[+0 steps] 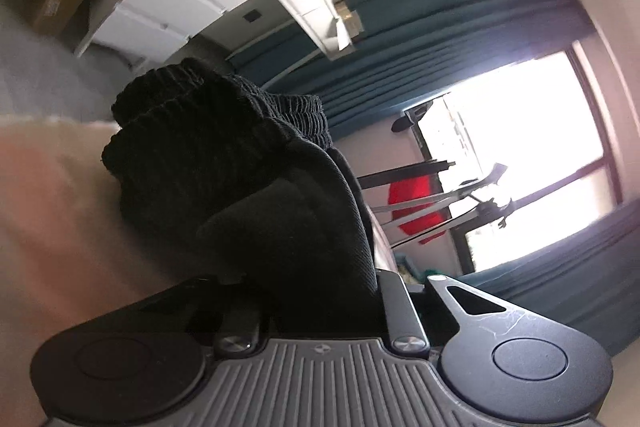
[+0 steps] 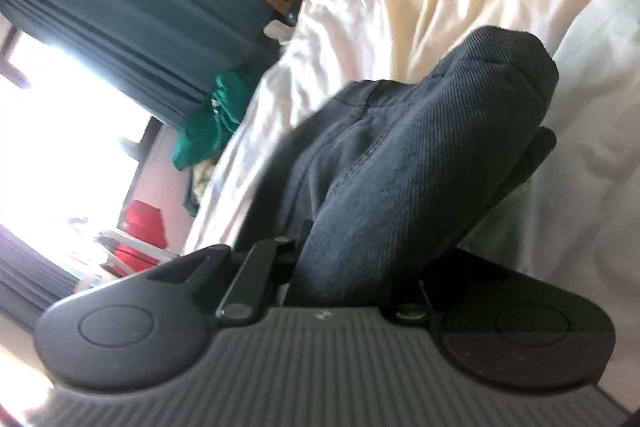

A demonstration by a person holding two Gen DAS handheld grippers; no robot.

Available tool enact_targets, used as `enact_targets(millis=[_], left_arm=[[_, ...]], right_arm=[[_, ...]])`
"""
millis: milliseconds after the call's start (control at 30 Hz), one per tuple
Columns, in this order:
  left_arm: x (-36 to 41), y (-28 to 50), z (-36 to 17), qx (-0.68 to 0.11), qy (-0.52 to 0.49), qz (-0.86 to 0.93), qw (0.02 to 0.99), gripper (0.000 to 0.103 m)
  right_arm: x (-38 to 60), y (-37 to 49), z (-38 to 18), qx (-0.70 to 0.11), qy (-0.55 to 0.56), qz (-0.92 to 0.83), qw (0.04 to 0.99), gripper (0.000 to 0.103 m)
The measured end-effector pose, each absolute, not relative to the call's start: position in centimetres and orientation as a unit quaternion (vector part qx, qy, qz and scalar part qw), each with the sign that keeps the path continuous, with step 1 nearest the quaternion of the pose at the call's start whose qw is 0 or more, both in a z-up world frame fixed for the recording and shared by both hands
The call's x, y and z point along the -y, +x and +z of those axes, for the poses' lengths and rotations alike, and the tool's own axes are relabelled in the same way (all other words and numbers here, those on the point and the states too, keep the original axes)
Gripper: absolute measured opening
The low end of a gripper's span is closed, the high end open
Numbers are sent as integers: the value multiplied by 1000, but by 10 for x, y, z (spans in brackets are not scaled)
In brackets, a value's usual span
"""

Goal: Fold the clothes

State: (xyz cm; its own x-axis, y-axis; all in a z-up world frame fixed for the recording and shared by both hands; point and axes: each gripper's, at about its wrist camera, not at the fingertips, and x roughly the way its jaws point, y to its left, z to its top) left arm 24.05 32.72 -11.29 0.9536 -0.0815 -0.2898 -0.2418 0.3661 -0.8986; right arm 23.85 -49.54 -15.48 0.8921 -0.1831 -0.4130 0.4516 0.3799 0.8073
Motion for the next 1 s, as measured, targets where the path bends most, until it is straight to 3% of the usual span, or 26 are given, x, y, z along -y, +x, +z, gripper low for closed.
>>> enact_targets(millis=[367, 700, 833, 1000], left_arm=[[-344, 131, -70, -124, -566, 81, 811, 16], [-354, 48, -50, -186, -535, 127, 814, 17], [-349, 30, -55, -251, -495, 150, 818, 22], [-334, 13, -50, -271, -466, 149, 829, 32]], right_arm=[[494, 176, -142, -152, 572, -172, 788, 16], [497, 119, -140, -152, 603, -163, 766, 16], [502, 106, -155, -175, 620, -168, 746, 16], [501, 108, -157, -185, 605, -172, 755, 16]])
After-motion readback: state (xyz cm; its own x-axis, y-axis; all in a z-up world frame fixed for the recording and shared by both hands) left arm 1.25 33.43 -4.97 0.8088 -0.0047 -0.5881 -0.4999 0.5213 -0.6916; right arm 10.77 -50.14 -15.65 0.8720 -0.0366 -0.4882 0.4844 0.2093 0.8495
